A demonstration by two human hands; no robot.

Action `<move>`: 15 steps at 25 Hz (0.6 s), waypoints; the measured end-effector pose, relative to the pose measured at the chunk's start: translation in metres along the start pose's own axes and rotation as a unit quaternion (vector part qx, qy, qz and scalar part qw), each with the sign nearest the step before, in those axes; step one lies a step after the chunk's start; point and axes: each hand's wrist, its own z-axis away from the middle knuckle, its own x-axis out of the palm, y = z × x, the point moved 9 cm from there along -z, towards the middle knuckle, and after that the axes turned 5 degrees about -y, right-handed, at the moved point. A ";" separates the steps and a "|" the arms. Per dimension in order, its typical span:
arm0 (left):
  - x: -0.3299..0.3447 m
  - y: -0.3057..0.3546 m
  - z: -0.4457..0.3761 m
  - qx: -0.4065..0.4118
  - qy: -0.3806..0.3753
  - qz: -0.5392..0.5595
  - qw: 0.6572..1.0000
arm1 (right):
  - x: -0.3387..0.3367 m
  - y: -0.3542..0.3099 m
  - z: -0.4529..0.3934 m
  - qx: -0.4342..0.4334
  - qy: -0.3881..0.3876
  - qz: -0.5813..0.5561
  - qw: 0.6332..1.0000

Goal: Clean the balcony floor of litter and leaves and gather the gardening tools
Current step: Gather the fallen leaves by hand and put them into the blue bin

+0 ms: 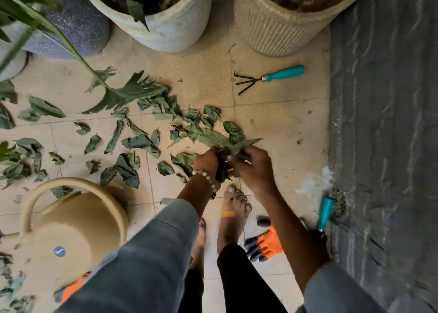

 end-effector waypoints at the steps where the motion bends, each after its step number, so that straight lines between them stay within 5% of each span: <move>1: 0.000 -0.003 0.004 0.002 0.001 0.021 1.000 | 0.008 -0.021 0.014 -0.052 0.001 0.079 0.996; 5: -0.010 -0.002 0.016 0.012 0.003 0.047 0.999 | 0.057 -0.050 0.039 -0.134 -0.139 0.271 0.943; 7: -0.017 -0.002 0.017 0.011 -0.006 0.070 0.997 | 0.072 -0.031 0.044 -0.085 -0.262 0.386 0.881; 10: -0.033 0.004 0.016 0.062 0.051 -0.014 0.997 | 0.072 -0.015 0.043 -0.080 -0.334 0.490 0.801; 12: -0.043 0.012 0.013 0.098 0.093 -0.072 0.988 | 0.062 -0.009 0.033 -0.032 -0.370 0.440 0.818; 15: -0.063 0.015 -0.002 0.082 0.111 -0.082 0.987 | 0.026 -0.013 -0.008 0.049 -0.279 0.115 0.952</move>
